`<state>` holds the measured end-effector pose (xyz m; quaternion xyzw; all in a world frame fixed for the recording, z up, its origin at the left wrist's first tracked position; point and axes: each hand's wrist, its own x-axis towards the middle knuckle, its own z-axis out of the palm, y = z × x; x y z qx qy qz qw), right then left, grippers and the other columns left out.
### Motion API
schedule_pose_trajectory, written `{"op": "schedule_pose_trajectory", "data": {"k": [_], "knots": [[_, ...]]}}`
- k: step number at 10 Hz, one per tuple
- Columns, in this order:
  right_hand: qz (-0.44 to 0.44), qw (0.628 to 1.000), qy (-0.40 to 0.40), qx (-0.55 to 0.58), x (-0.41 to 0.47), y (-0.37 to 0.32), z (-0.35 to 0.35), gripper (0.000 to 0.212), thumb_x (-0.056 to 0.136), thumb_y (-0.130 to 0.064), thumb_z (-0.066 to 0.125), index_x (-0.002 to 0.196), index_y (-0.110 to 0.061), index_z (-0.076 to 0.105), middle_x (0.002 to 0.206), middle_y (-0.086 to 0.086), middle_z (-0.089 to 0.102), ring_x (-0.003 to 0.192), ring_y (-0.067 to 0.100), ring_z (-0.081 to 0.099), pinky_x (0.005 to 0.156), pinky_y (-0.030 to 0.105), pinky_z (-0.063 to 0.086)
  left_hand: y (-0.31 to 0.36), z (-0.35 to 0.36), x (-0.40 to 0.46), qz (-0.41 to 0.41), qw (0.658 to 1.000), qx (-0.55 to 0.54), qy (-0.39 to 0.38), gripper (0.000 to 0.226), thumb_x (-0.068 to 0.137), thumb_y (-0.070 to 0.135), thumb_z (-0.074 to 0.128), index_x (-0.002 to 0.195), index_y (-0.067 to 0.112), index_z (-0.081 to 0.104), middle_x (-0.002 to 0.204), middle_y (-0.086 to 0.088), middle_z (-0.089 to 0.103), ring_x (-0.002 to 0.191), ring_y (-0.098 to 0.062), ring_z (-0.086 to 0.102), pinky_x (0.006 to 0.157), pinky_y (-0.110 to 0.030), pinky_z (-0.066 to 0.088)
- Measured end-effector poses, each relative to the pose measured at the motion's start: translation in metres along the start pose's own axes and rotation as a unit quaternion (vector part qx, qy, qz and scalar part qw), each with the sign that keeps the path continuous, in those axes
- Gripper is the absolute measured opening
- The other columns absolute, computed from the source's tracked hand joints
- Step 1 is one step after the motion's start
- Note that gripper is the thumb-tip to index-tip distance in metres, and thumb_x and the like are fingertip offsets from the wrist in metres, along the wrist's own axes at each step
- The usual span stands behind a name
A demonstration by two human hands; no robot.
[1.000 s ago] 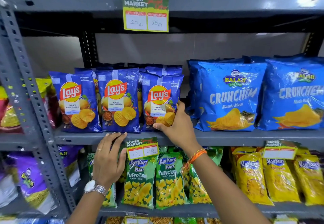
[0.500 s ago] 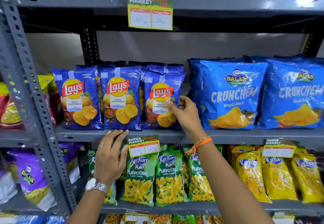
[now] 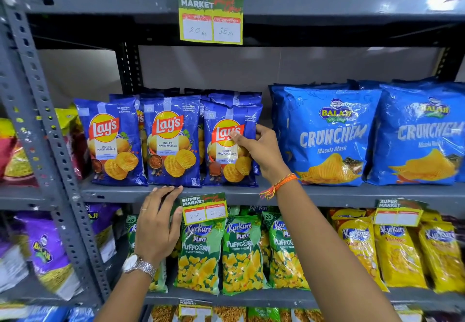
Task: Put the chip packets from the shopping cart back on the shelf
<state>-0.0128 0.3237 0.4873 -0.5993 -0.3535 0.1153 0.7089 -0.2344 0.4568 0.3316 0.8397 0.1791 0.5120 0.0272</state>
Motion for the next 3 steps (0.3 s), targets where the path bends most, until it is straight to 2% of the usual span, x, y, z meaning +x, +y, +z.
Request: {"op": "schedule_pose_trajectory", "data": {"k": [1, 2, 3], "knots": [[0.012, 1.000, -0.015, 0.011, 0.000, 0.001, -0.003, 0.044, 0.078, -0.019, 0.087, 0.117, -0.008, 0.069, 0.114, 0.009, 0.078, 0.102, 0.022, 0.077, 0.086, 0.044, 0.065, 0.003, 0.000, 0.000, -0.005, 1.000, -0.001, 0.001, 0.046, 0.101, 0.032, 0.041, 0.134, 0.009, 0.063, 0.125, -0.013, 0.062, 0.118, -0.031, 0.053, 0.104, -0.050, 0.043], [0.017, 1.000, -0.018, -0.001, -0.008, -0.011, -0.005, 0.051, 0.078, -0.021, 0.087, 0.121, -0.004, 0.064, 0.117, 0.008, 0.075, 0.105, 0.022, 0.075, 0.086, 0.040, 0.064, 0.009, -0.005, 0.003, -0.020, 1.000, -0.022, -0.005, 0.046, 0.100, 0.032, 0.041, 0.133, 0.007, 0.062, 0.126, -0.013, 0.062, 0.120, -0.029, 0.052, 0.105, -0.053, 0.043], [-0.012, 0.996, 0.028, -0.087, -0.023, -0.023, -0.015, 0.076, 0.076, -0.037, 0.088, 0.137, -0.011, 0.051, 0.121, 0.000, 0.066, 0.106, 0.012, 0.068, 0.087, 0.032, 0.060, 0.014, -0.004, 0.000, -0.051, 0.996, -0.062, 0.022, 0.046, 0.100, 0.032, 0.041, 0.132, 0.004, 0.061, 0.129, -0.014, 0.063, 0.125, -0.033, 0.055, 0.111, -0.052, 0.041]]}}
